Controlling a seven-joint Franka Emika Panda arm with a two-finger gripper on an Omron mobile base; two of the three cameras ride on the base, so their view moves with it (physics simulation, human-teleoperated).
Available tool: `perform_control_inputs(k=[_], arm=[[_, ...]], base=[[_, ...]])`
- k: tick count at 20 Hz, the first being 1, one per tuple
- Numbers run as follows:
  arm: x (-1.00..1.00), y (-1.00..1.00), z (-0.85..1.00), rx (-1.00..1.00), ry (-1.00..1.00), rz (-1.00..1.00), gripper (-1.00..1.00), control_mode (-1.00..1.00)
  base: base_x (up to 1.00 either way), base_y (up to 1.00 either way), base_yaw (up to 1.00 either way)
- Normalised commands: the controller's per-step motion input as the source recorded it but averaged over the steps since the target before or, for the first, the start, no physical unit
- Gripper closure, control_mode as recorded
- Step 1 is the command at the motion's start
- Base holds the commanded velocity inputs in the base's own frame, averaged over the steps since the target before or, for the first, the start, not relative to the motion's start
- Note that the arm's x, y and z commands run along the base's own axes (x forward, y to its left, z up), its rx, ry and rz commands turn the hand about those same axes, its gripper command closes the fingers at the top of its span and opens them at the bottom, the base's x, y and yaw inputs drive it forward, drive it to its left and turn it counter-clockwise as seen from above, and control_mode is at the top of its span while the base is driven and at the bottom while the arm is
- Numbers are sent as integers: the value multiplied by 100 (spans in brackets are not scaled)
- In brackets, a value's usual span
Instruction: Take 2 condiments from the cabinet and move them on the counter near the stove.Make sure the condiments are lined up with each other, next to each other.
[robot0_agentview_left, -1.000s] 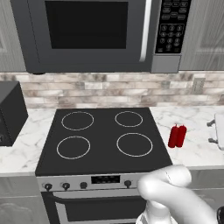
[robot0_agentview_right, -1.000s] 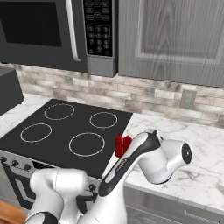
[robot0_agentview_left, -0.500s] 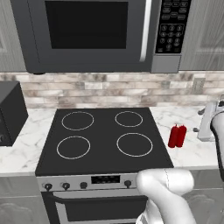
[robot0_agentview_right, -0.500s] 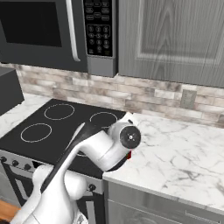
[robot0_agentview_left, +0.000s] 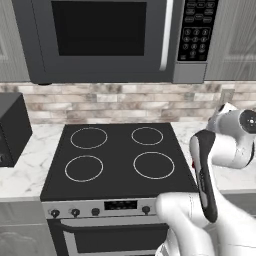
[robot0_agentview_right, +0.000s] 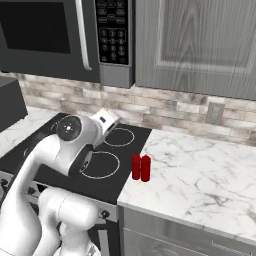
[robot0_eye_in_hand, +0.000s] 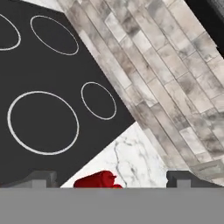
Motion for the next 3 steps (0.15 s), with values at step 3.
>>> perform_control_inputs(k=[3], arm=[[0, 27, 49, -5, 21, -8, -100, -100]], base=[[0, 0, 0]])
